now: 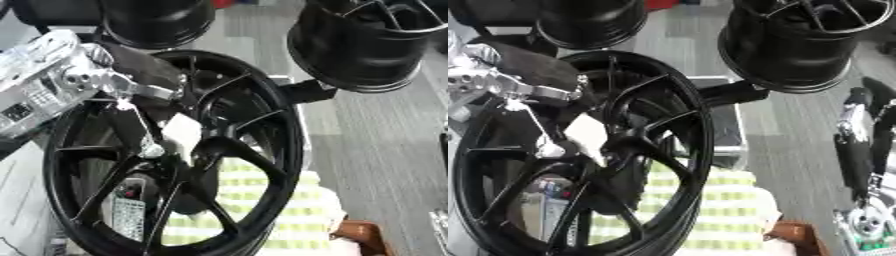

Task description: Pull the pin out of the wheel hub.

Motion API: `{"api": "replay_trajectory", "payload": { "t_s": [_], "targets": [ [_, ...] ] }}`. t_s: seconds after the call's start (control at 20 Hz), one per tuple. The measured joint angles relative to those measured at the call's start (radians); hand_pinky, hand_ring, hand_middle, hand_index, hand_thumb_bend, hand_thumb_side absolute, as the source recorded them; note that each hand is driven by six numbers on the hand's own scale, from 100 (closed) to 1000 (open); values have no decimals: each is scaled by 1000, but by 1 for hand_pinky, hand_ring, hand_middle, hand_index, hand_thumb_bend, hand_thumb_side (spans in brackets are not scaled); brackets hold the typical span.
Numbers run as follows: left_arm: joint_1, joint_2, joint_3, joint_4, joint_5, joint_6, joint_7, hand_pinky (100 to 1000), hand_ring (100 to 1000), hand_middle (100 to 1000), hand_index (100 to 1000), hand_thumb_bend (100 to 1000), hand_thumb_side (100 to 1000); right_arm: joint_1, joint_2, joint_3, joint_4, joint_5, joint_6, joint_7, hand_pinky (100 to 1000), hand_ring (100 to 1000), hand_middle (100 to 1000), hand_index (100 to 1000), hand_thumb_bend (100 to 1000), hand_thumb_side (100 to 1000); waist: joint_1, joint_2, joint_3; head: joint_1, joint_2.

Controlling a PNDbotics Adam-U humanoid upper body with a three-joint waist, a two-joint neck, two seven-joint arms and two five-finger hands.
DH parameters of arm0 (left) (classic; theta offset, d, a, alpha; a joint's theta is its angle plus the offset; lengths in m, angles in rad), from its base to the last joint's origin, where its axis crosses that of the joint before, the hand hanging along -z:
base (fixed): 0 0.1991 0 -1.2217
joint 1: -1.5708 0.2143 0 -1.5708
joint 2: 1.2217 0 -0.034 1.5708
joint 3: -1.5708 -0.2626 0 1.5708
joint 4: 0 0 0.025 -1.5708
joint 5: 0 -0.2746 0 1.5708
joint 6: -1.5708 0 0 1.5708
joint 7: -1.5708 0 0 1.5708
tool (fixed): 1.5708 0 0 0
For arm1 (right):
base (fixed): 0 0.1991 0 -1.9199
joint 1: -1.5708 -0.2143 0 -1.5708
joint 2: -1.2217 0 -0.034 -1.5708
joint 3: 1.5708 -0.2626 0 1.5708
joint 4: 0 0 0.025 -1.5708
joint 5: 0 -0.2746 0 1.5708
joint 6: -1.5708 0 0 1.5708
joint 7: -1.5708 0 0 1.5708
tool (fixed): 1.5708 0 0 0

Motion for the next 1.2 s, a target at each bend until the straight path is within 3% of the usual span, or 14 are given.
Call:
{"api": "replay_trajectory", "payload": {
  "t_s": [0.25, 0.55, 0.9, 1.2],
  "targets": [
    [0, 33, 76, -48, 36, 27, 8, 570, 483, 323, 411, 100, 261, 1, 0, -3, 0, 0, -1, 0, 893, 801, 641, 772, 100, 651, -4, 0, 5, -1, 0],
    [31, 108, 258, -55, 100, 64, 92, 565, 480, 318, 412, 100, 246, 5, 0, -9, 0, 1, -4, -3, 893, 801, 642, 771, 100, 649, -4, 0, 16, -11, 0],
    [157, 199, 483, 86, 158, 88, 258, 555, 470, 307, 410, 100, 249, 6, 0, -19, 0, 7, -7, -14, 893, 801, 643, 771, 100, 648, -13, 0, 27, -23, 0],
    [242, 234, 605, 266, 166, 105, 377, 554, 468, 305, 413, 100, 252, 13, 0, -24, 0, 11, -9, -22, 893, 800, 642, 771, 100, 647, -23, 1, 34, -25, 0]
  ]
}}
